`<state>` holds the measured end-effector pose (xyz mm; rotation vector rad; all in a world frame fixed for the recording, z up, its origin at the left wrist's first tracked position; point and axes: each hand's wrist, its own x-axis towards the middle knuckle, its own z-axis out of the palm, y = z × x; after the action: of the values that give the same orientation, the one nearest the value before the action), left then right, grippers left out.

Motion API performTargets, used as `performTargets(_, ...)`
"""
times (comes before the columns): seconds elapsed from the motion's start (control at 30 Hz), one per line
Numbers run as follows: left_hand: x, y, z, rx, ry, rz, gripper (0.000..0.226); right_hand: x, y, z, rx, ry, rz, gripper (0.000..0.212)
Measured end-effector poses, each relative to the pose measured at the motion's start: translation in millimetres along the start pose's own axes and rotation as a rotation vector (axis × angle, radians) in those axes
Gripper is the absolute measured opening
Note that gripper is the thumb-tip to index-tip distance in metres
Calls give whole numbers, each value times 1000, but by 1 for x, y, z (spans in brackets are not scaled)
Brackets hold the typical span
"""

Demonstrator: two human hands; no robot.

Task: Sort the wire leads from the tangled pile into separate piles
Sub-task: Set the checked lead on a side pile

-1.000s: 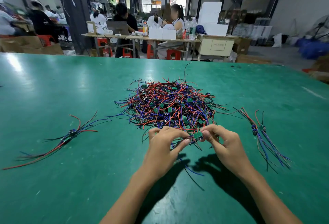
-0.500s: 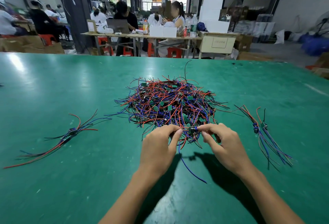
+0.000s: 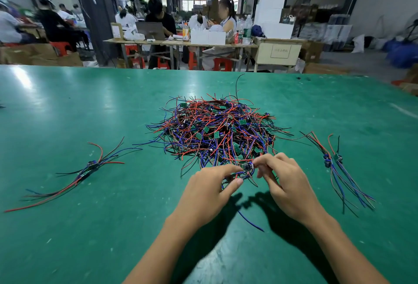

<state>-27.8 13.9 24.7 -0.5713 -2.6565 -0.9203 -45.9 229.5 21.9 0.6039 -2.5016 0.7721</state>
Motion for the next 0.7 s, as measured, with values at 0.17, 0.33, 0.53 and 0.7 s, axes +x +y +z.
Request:
performTargets(0.17, 8, -1, -11, -347, 82, -114, 10, 1, -7, 3, -83, 219, -91, 21)
performTargets(0.33, 13, -45, -52, -659, 529, -438, 12, -3, -28, 16, -106, 258, -184, 14)
performTargets(0.53, -16, -117, -76, -322, 827, -961, 19, -11, -41, 37, -227, -151, -50, 37)
performTargets(0.7, -21, -108, -81, 43, 707, -1143, 43, -9, -38, 33, -114, -178, 72, 27)
